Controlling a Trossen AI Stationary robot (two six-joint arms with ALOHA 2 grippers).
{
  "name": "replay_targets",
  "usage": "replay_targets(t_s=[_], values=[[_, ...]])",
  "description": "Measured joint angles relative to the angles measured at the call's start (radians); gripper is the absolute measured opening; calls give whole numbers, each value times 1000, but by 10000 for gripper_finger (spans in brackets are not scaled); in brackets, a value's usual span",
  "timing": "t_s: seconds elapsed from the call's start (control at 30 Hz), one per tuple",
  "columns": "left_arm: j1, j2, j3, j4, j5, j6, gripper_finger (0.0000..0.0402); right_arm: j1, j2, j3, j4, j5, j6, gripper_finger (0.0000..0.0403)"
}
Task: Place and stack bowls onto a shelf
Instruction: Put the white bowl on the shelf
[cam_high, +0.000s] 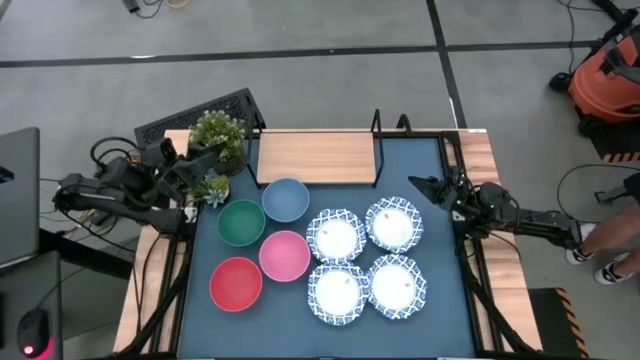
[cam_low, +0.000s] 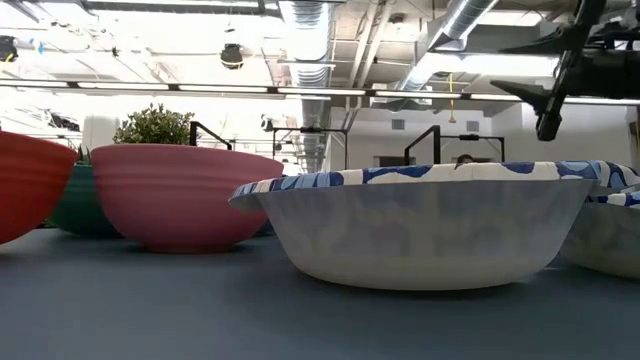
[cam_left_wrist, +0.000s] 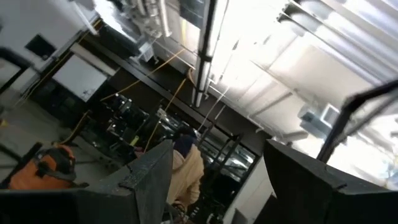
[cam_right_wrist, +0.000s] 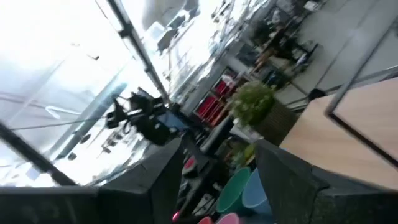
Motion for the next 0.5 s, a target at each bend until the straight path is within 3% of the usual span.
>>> replay_targets(t_s=[0.13, 0.23, 0.37, 0.5], values=[[0, 2, 2, -5, 26, -12, 236, -5, 1, 46, -10, 0, 13, 227], [0, -8, 2, -10, 45, -36, 236, -5, 31, 152, -81, 2, -111, 227], [0, -45, 2, -99, 27, -84, 236, -5, 133, 378, -359, 32, -287, 227], [0, -100, 2, -233, -20, -158, 236, -5, 306, 608, -682, 54, -360, 227]])
